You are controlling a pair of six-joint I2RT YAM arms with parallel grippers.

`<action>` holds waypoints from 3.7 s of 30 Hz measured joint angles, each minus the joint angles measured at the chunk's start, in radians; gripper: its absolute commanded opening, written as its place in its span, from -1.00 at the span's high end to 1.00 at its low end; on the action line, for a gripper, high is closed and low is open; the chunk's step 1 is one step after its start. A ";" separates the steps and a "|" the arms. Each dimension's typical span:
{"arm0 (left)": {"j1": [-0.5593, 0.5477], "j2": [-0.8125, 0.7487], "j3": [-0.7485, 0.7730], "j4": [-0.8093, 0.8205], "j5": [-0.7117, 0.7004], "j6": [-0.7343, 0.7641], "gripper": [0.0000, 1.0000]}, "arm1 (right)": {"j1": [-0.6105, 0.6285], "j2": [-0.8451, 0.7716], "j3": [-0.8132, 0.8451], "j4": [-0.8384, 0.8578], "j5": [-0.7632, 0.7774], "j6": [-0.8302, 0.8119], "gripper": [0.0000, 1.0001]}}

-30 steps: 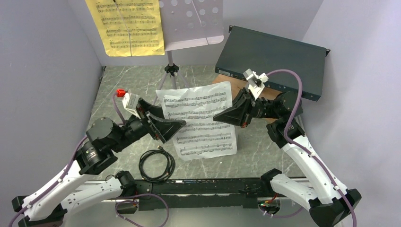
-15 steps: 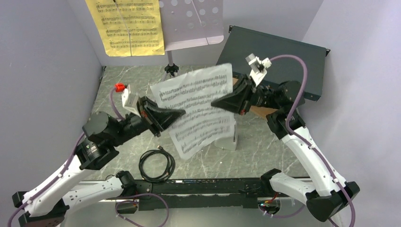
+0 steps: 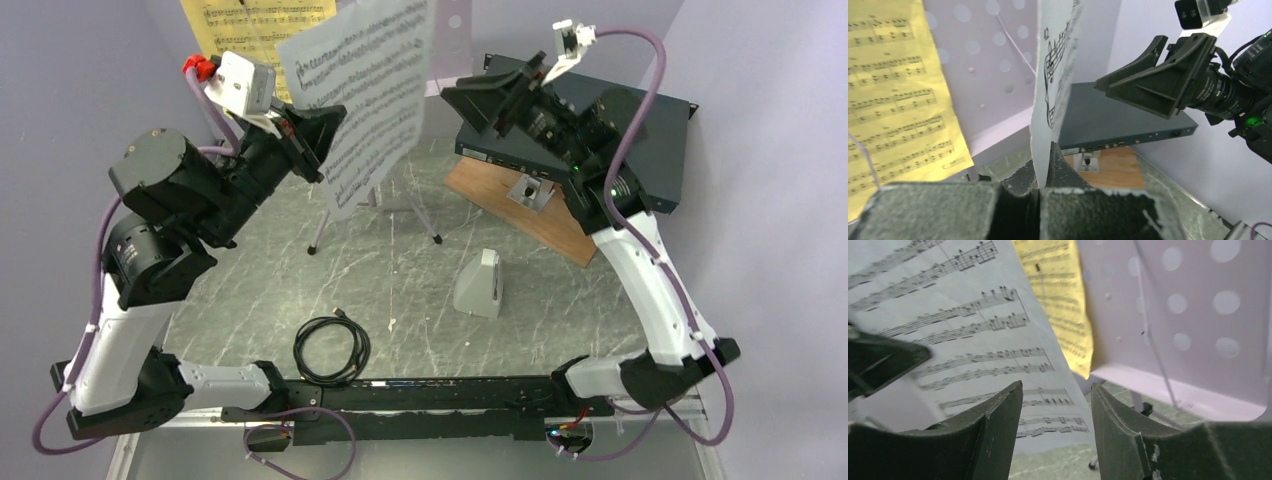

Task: Set up the instrument practice props

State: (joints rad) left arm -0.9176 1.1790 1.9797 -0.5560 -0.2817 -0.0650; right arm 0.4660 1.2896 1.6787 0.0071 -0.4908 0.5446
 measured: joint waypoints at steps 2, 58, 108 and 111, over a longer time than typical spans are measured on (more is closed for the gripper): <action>0.000 0.044 0.085 -0.051 -0.030 0.036 1.00 | 0.000 0.064 0.074 -0.026 0.030 -0.016 -0.04; 0.775 0.309 0.269 0.044 0.638 -0.192 1.00 | -0.001 0.557 0.588 -0.067 0.040 -0.157 1.00; 0.779 0.640 0.432 0.516 1.028 -0.429 1.00 | -0.029 0.489 0.363 0.241 -0.043 -0.061 1.00; 0.779 0.658 0.479 0.535 1.050 -0.437 1.00 | -0.029 0.489 0.363 0.241 -0.044 -0.061 1.00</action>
State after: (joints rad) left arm -0.1387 1.8374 2.4584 -0.0212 0.7681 -0.5018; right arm 0.4370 1.7782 2.0418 0.2485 -0.5346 0.4835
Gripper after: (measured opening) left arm 0.009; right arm 0.020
